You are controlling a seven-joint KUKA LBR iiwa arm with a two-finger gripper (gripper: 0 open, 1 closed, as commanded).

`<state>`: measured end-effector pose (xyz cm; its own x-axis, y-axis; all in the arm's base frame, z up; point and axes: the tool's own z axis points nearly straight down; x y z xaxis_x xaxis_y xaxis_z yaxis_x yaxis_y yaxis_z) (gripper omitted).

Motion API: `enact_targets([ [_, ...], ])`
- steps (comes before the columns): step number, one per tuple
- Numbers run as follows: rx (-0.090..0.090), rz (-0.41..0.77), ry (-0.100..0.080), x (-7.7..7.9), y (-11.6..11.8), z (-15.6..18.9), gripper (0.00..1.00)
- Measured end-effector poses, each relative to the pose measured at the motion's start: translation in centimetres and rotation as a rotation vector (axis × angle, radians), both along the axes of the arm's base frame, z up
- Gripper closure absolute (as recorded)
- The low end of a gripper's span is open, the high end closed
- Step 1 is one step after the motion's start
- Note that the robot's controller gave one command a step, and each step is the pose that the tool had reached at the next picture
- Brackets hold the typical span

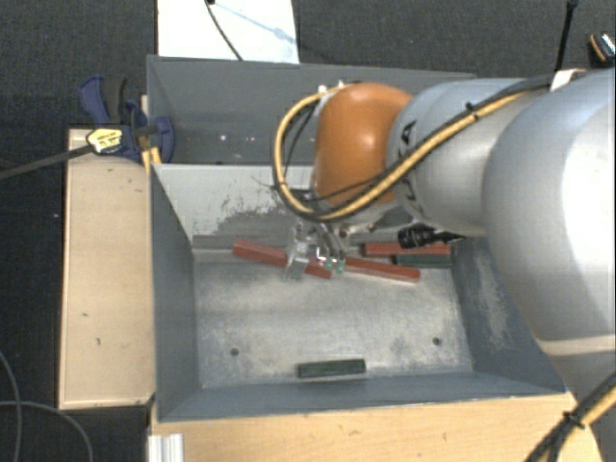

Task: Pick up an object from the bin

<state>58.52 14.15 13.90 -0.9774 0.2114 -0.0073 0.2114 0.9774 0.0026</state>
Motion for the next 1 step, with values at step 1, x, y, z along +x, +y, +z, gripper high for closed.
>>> enact_targets([
  [1, 0.000, 0.004, -0.002, 0.12, 0.02, 0.62, 1.00],
])
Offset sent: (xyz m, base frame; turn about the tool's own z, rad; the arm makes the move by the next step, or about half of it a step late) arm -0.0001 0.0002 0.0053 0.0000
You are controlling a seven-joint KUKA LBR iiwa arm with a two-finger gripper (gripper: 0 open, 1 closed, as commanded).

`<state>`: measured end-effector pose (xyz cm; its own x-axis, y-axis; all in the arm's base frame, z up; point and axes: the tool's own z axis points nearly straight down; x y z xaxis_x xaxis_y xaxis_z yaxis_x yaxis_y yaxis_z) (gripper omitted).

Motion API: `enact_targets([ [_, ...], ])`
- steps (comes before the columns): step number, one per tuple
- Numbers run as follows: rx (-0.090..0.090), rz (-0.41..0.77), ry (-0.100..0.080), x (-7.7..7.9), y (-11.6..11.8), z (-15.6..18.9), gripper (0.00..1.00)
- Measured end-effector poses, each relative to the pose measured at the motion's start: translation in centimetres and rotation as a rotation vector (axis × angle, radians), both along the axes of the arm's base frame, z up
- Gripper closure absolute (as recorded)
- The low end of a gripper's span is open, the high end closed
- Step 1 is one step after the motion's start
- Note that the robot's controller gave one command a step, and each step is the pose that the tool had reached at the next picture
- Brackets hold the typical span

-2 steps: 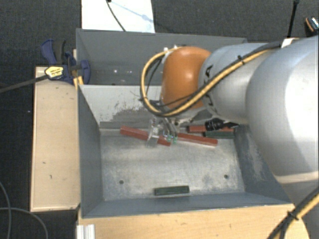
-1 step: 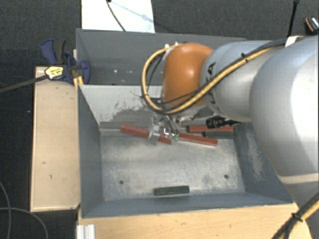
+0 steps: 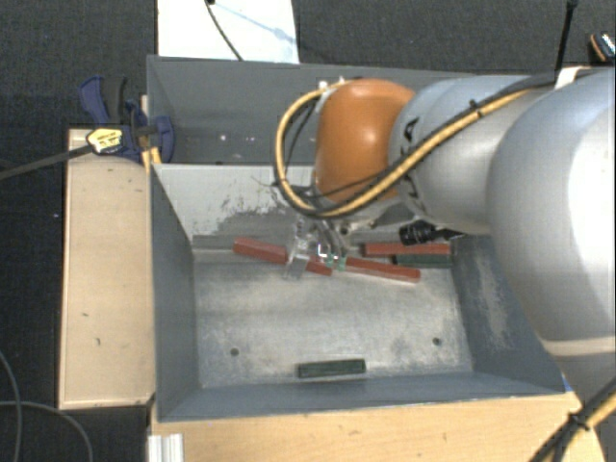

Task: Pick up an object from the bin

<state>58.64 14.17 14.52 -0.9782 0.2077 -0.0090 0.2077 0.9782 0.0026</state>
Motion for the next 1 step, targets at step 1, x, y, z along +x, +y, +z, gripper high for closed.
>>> enact_targets([
  [1, 0.001, 0.004, 0.000, 0.16, 0.03, 2.88, 1.00],
])
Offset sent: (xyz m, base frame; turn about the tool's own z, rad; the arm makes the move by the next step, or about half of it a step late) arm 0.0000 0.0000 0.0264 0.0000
